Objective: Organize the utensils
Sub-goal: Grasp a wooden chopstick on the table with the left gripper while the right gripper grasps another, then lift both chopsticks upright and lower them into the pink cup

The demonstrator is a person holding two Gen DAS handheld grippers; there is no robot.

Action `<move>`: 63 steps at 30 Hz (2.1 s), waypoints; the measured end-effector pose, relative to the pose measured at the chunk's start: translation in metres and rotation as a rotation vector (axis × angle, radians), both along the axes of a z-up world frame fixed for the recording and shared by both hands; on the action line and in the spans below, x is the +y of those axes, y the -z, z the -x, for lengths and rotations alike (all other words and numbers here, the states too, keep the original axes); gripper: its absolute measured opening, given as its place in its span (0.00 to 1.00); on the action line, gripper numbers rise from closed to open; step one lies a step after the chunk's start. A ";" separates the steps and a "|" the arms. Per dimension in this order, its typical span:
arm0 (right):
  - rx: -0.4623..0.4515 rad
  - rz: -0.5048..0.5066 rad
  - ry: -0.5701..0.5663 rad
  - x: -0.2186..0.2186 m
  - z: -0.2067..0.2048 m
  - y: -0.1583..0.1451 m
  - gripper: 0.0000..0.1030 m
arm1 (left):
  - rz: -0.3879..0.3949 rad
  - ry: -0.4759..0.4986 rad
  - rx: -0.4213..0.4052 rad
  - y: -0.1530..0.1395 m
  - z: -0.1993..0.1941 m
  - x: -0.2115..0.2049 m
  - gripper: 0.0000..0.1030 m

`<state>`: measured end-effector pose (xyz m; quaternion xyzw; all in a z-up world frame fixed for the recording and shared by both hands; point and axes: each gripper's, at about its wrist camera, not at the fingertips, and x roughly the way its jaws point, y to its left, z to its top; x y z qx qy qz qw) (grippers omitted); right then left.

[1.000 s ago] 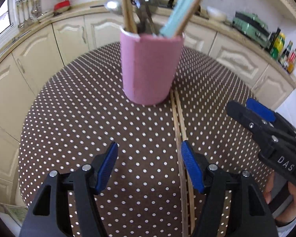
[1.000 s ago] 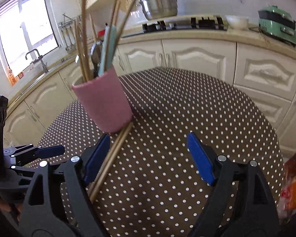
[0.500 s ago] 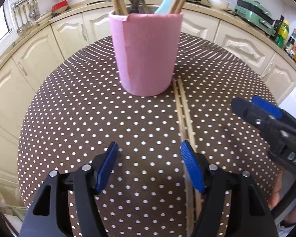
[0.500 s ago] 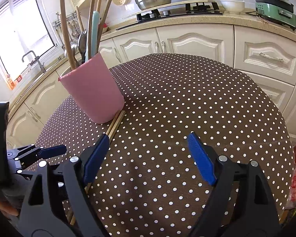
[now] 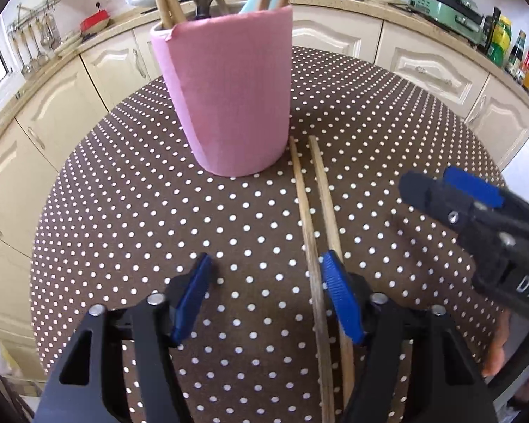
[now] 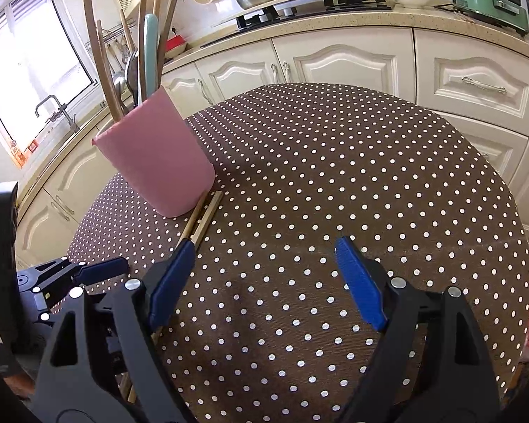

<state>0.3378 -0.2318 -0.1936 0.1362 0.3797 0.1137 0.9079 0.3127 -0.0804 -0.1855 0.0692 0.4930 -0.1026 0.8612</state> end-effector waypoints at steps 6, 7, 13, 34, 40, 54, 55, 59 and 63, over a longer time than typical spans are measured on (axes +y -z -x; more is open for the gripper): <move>0.018 0.037 -0.011 0.007 -0.001 0.002 0.78 | 0.041 0.026 -0.010 -0.001 0.007 0.008 0.06; 0.021 0.051 -0.020 0.011 0.000 0.002 0.78 | 0.057 0.022 -0.004 -0.001 0.009 0.011 0.06; 0.066 0.134 -0.094 0.037 0.001 0.005 0.79 | 0.124 -0.051 0.020 -0.001 0.033 0.036 0.06; 0.265 0.378 -0.385 0.104 -0.043 -0.005 0.23 | 0.128 -0.248 0.016 0.004 0.055 0.123 0.06; 0.324 0.359 -0.437 0.090 -0.054 -0.007 0.11 | 0.077 -0.215 0.032 0.003 0.037 0.113 0.06; 0.381 0.456 -0.492 0.114 -0.042 -0.008 0.06 | 0.050 -0.153 0.085 0.002 0.016 0.105 0.07; 0.383 0.458 -0.492 0.115 -0.042 -0.009 0.06 | 0.052 -0.154 0.083 0.001 0.016 0.105 0.06; 0.354 0.463 -0.489 0.122 -0.040 -0.011 0.06 | 0.067 -0.160 0.063 0.004 0.017 0.106 0.06; 0.317 0.439 -0.470 0.115 -0.031 -0.010 0.06 | 0.103 -0.163 0.041 0.004 0.022 0.110 0.06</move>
